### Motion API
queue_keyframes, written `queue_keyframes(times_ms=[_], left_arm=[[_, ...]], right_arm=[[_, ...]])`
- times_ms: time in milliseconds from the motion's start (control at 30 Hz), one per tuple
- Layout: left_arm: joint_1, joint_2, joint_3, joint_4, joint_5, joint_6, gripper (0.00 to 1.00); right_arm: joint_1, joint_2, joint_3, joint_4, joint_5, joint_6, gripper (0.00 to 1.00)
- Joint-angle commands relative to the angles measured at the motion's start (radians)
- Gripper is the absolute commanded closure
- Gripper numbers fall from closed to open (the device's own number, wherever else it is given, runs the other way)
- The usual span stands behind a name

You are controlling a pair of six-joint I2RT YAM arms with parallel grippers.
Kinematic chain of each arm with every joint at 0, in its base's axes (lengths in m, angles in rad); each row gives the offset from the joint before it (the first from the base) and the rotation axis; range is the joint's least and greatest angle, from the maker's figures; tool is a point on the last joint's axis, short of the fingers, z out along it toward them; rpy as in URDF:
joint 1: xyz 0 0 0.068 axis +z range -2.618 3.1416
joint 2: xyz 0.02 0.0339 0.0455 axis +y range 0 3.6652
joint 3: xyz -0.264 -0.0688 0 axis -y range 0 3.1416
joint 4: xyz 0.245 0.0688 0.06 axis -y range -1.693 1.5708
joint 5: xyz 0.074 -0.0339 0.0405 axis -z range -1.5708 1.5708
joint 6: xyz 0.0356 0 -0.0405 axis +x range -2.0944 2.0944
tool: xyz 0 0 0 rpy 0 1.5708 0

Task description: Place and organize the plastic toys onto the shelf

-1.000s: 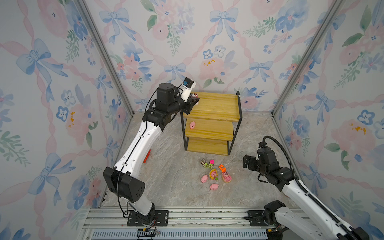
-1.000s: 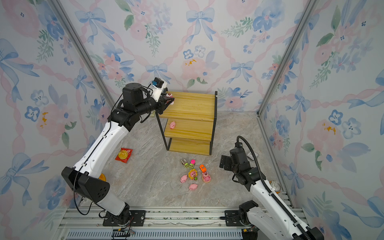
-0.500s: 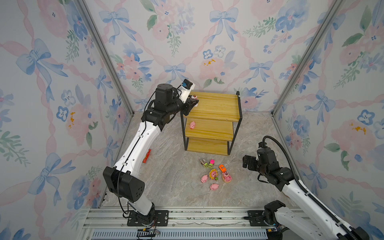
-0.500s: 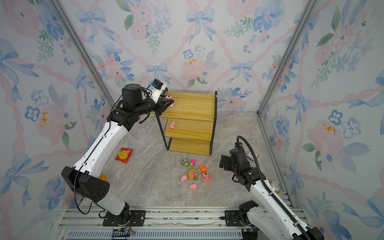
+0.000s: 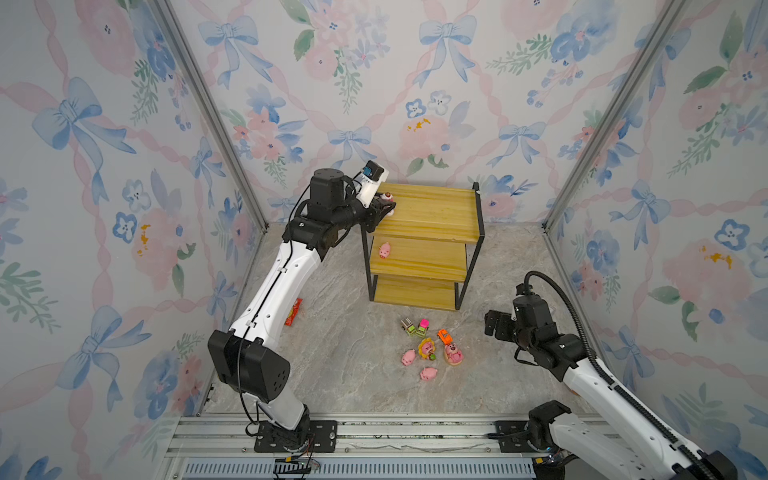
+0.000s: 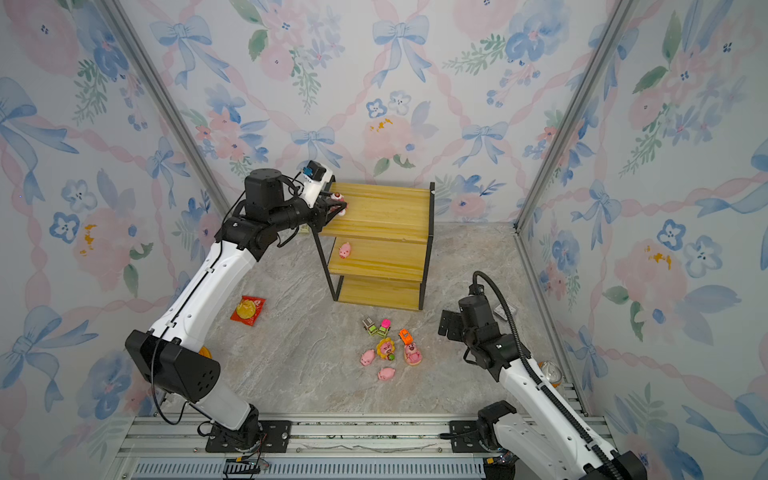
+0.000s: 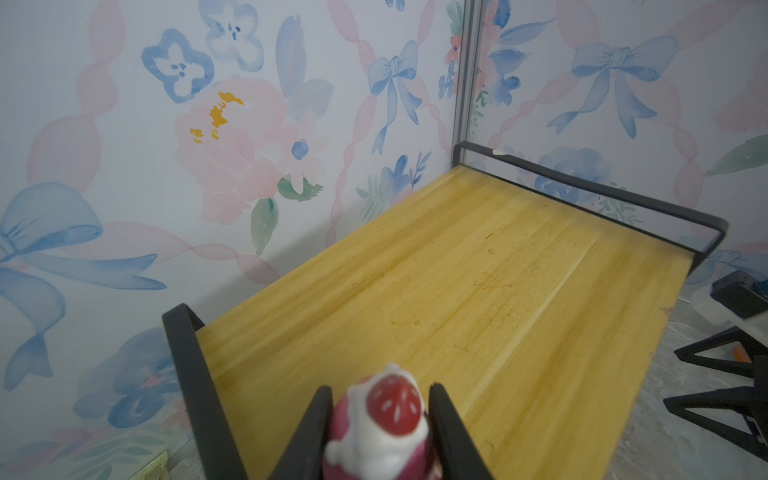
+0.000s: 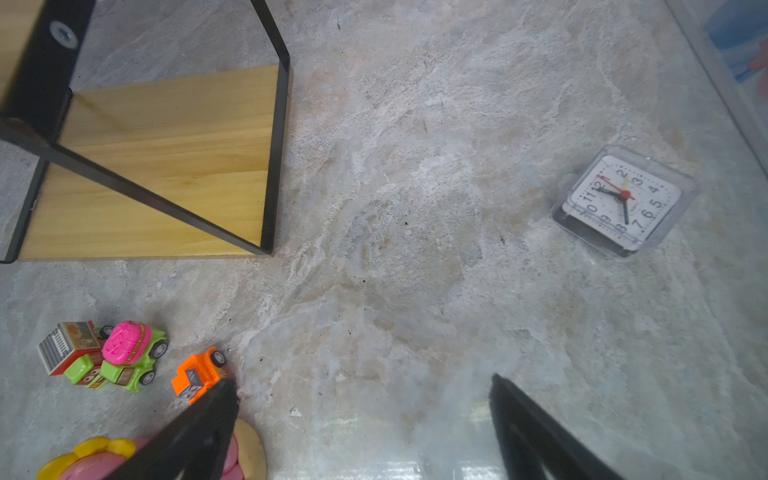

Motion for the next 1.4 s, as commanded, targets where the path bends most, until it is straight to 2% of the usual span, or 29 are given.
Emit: queue_keyframes(times_ms=[0,167,400,500,833,1367], left_arm=[[0.007,0.013,-0.005,0.009,0.043,0.015,0.81],[0.007,0.016,-0.006,0.009,0.040,0.018,0.76],[0.007,0.024,-0.008,0.009,0.037,0.018,0.75],[0.007,0.026,-0.008,0.009,0.033,0.017,0.67],[0.007,0.025,-0.010,0.009,0.015,0.017,0.58],[0.012,0.032,-0.015,0.009,0.008,0.032,0.54]], right_arm=[[0.012,0.004,0.002,0.005,0.019,0.010,0.03],[0.011,0.005,0.004,0.005,0.018,0.011,0.03],[0.012,0.005,0.007,0.002,0.018,0.011,0.03],[0.012,0.005,0.008,0.002,0.017,0.011,0.03],[0.014,0.012,0.014,0.003,0.015,0.008,0.03],[0.017,0.019,0.013,0.006,0.016,0.011,0.03]])
